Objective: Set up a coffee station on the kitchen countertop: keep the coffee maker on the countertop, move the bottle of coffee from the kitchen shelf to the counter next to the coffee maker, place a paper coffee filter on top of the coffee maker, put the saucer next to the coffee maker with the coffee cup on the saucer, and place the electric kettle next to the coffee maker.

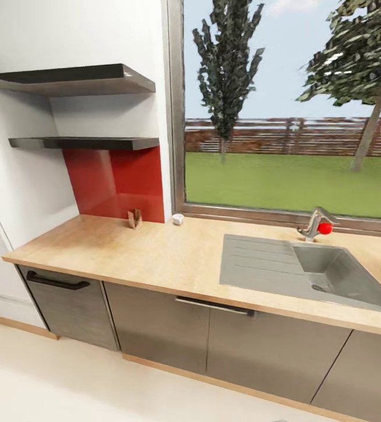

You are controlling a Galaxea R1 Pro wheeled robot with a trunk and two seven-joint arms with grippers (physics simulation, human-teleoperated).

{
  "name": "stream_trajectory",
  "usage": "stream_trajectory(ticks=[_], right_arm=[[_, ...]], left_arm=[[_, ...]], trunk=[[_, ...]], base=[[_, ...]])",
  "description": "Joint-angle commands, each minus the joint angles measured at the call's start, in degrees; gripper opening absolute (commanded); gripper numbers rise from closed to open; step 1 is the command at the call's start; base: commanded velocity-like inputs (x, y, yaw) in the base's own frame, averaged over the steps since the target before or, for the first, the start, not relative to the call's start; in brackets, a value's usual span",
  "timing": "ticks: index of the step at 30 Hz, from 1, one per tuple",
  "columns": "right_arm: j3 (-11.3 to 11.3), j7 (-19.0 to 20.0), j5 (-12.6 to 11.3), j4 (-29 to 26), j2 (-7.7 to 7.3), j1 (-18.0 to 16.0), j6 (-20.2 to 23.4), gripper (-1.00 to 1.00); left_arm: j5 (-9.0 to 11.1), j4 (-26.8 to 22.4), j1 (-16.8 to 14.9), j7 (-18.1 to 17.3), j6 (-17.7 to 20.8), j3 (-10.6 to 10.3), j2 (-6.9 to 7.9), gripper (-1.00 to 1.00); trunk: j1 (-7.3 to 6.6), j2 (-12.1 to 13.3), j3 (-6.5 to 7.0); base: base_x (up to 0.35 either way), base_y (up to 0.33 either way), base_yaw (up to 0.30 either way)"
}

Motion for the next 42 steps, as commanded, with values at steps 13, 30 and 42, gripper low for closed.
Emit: stream_trajectory(ticks=[13,30,42], right_arm=[[0.42,-0.42,0.37,0.1,0.02,-0.07,-0.04,1.0],[0.44,-0.27,0.28,0.1,0.47,0.25,0.09,1.0],[0.42,-0.36,0.19,0.07,0.55,1.33,-0.12,1.0]], left_arm=[[0.55,0.23,0.02,0.06,-0.2,-0.05,0.03,1.0],[0.55,0.41,0.02,0.06,-0.14,-0.07,-0.03,1.0],[0.53,0.41,0.02,0.06,-0.2,0.19,-0.03,1.0]], trunk=[[0.05,-0.12,-0.12],[0.05,-0.12,-0.12],[0.05,-0.12,-0.12]], base=[[0.109,0.339,0.0],[0.086,0.336,0.0],[0.011,0.042,0.0]])
